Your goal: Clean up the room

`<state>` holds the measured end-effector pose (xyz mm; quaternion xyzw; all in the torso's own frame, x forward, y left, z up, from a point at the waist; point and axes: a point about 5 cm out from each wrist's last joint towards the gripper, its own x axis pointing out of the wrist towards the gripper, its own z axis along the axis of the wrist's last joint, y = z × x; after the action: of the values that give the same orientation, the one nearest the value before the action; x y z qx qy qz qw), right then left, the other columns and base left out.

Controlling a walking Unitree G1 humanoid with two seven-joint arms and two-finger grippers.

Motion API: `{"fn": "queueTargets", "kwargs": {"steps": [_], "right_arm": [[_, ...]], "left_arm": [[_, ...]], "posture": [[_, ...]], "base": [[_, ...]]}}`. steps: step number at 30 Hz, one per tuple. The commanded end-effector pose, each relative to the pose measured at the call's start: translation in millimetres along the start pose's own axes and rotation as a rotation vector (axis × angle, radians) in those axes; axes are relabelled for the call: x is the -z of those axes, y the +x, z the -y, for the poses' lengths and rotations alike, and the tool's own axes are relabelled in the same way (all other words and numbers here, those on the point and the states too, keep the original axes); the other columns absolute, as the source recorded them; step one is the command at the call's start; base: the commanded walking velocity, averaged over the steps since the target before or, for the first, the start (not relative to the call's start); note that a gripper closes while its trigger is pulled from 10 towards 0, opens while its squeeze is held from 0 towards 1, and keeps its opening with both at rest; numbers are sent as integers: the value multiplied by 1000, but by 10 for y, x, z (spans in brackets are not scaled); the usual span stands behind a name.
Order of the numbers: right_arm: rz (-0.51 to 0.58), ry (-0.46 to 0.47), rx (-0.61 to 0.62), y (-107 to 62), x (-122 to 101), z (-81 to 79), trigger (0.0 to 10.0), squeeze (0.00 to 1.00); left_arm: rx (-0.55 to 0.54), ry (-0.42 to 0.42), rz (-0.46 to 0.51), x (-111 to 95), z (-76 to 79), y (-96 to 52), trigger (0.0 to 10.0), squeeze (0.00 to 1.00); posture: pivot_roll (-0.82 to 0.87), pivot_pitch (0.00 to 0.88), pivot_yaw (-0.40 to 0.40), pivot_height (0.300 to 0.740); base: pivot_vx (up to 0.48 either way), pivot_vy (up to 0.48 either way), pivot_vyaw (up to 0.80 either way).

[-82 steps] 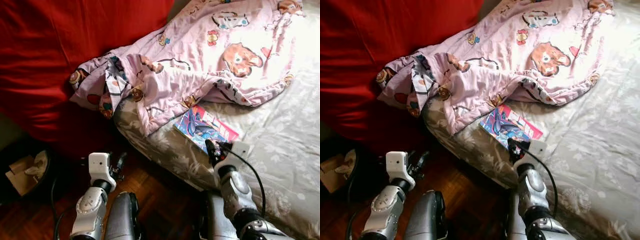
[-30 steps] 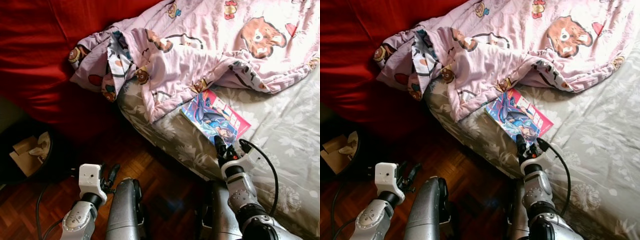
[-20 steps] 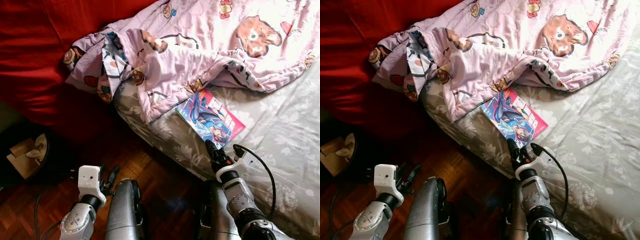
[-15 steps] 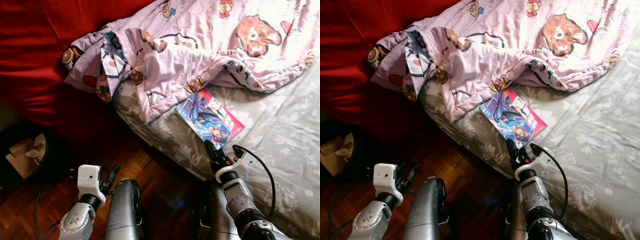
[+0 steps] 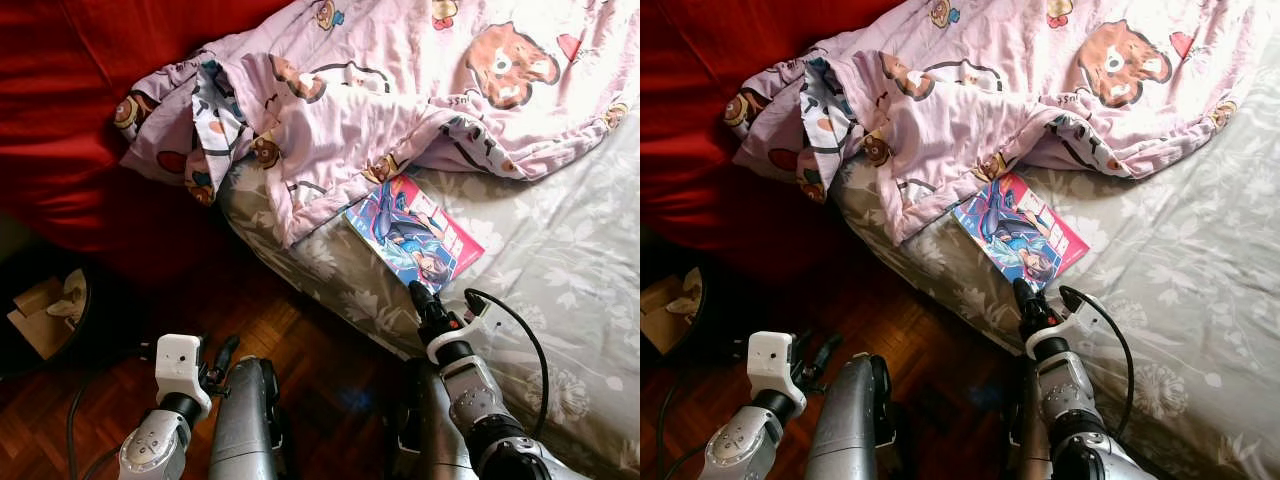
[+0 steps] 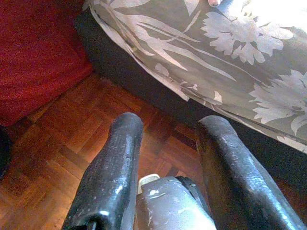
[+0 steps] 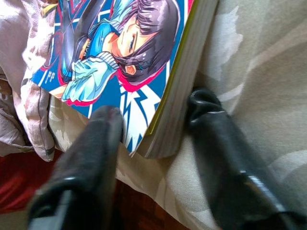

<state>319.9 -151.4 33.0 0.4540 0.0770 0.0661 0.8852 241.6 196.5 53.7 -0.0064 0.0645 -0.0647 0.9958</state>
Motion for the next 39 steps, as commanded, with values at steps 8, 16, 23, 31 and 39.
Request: {"fn": "queueTargets", "kwargs": {"steps": [8,16,23,31,39], "right_arm": [[-79,54,-26,-9,246,-71,0,0],[-4,13,-68,28,114,-116,0,0],[195,-88,49,-173,-156,100,0,0],[320,-181,184,-575,-290,253,0,0],[368,-240,169,-623,-346,34,0,0]], "left_arm": [[-3,25,-65,129,-7,-32,10000,0],[-16,27,-46,95,-17,76,10000,0],[-19,23,-24,52,9,221,10000,0],[-23,20,-13,69,32,315,10000,0],[-25,25,-5,67,23,354,10000,0]], "posture": [[182,397,101,589],[151,360,84,589],[106,320,65,589],[72,289,53,589],[65,268,54,589]], "base": [[0,0,0],[0,0,0],[0,0,0],[0,0,0],[0,0,0]]}}
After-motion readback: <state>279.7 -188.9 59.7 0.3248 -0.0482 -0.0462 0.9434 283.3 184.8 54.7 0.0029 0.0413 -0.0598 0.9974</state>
